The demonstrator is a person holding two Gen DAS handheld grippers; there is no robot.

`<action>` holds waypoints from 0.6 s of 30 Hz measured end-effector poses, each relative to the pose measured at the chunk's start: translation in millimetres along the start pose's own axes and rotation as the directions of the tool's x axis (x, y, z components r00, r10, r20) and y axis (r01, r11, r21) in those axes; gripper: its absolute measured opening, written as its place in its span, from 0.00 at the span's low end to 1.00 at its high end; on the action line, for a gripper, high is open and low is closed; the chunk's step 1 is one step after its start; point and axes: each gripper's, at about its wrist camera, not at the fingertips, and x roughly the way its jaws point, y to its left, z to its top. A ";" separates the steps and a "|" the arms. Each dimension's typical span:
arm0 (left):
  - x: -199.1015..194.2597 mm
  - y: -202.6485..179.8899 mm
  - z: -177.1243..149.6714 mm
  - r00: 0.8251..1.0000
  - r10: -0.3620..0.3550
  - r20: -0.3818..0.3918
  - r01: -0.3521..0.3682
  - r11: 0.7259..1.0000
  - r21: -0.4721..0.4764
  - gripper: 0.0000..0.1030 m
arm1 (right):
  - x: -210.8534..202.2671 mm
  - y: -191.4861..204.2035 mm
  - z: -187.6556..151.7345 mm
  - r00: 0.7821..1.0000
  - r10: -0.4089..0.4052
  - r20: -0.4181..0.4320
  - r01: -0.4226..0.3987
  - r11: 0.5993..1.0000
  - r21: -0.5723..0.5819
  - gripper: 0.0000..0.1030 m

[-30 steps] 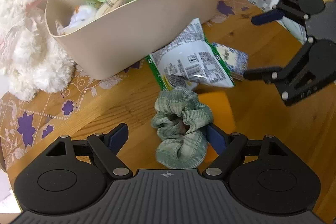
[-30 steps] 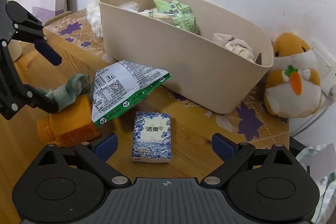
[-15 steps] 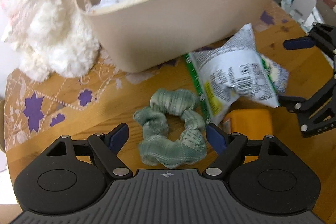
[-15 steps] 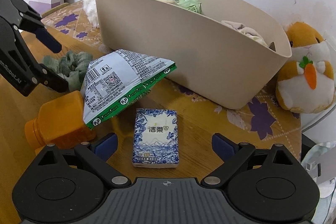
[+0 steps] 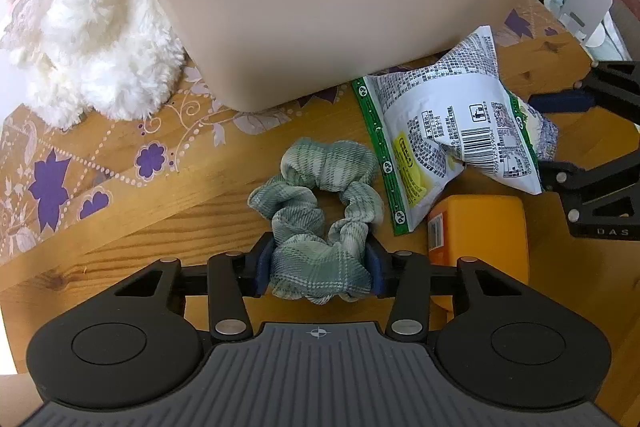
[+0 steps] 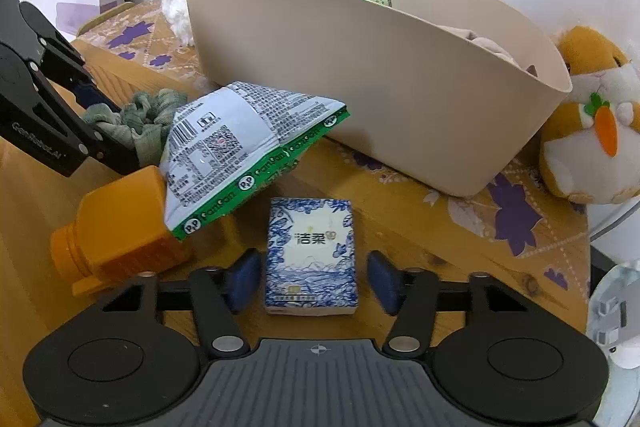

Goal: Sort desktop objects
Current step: 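Grasp the green plaid scrunchie with the left tool while the right tool grips the blue tissue pack, then carry the scrunchie with the left tool while the right tool carries the tissue pack to the basket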

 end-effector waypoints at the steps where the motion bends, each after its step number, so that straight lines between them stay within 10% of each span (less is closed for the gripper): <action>1: 0.1 0.4 -0.4 1.000 -0.002 -0.001 0.002 1.000 -0.004 0.44 | -0.4 0.4 -0.1 1.000 0.007 -0.002 -0.007 1.000 0.004 0.51; 18: -17.1 -1.9 -23.7 0.999 -0.036 -0.011 0.036 0.999 0.019 0.23 | -19.9 -0.1 -23.8 0.999 -0.022 -0.034 0.023 0.999 0.045 0.41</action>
